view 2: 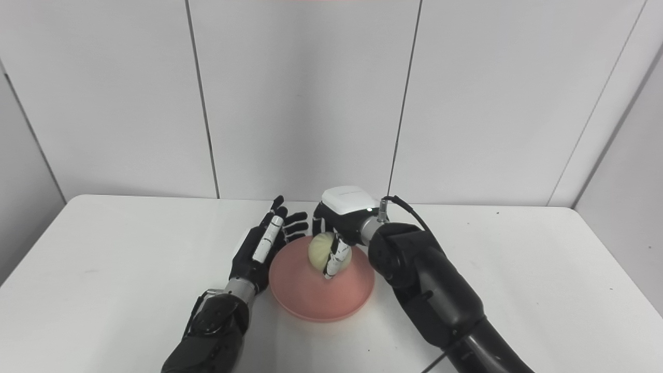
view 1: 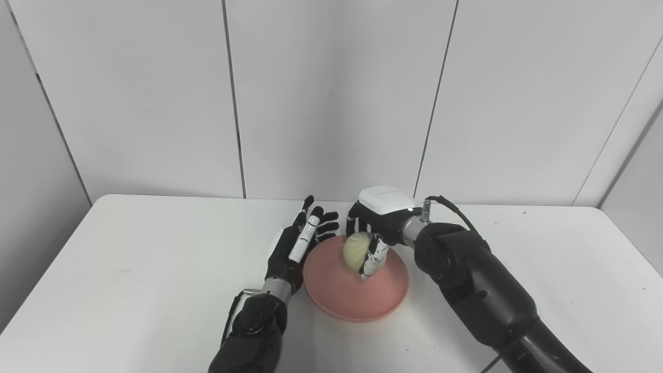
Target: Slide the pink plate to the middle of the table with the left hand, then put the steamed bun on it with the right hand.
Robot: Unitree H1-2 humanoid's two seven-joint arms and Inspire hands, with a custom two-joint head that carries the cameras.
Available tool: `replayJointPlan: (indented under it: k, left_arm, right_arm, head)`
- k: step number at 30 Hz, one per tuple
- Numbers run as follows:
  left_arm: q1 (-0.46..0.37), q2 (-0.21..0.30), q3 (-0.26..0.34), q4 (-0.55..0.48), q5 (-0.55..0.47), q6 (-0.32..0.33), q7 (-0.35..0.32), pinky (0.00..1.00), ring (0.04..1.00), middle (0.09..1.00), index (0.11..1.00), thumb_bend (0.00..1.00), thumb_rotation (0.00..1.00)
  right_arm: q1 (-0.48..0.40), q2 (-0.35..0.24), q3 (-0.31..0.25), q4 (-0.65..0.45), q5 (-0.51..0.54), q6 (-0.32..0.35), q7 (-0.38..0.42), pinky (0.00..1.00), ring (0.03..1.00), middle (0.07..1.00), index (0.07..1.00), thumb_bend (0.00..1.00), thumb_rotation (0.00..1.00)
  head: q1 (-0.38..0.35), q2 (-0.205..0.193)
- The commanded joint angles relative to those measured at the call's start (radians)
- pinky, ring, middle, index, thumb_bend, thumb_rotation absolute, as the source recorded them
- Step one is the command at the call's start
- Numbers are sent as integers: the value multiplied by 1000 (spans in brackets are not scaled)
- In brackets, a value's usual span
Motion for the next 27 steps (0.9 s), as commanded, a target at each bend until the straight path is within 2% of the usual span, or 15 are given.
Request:
replayJointPlan:
  k: [1,6,15,18,19,20,21,24,27]
  left_arm:
    - [0,-8,-5,9,6,11,3,732,757,768,989,739,775]
    - [-1,-9,-5,12,5,13,3,740,756,768,987,738,771]
    - [0,-9,-7,2,1,24,-2,745,761,775,985,734,760]
    - [0,-8,-7,4,0,25,-5,741,751,760,982,718,760]
    - [0,-8,-7,4,0,25,-5,741,751,758,981,717,760]
    - [0,-7,-7,4,0,26,-5,741,751,754,981,714,760]
    - [1,-6,-8,4,2,26,-3,741,753,752,980,715,761]
    - [3,-3,-13,2,9,22,-1,726,749,755,982,723,771]
    - [7,-3,-15,-9,8,26,0,718,744,760,982,714,770]
  right_arm:
    - [-31,5,-5,-5,10,-47,-58,312,407,487,509,519,0]
    - [-14,18,-4,20,30,-70,-112,329,415,490,505,519,0]
    - [-26,14,35,0,13,-39,-58,357,417,499,506,520,0]
    - [-30,7,42,-16,5,-27,-23,437,532,598,496,524,128]
    - [-31,4,44,-23,1,-26,-14,442,539,604,495,524,133]
    - [-32,2,46,-28,-4,-25,-5,465,570,628,559,714,195]
    - [-33,1,47,-35,-8,-25,2,490,599,651,607,840,255]
    - [-34,-2,50,-48,-24,-27,16,552,667,701,649,949,332]
    - [-30,-5,45,-59,-30,-35,16,580,699,735,664,986,371]
  head:
    - [1,1]
    - [1,1]
    - [-4,4]
    - [-7,4]
    - [-7,4]
    - [-8,4]
    - [-10,4]
    - [-11,4]
    - [-12,7]
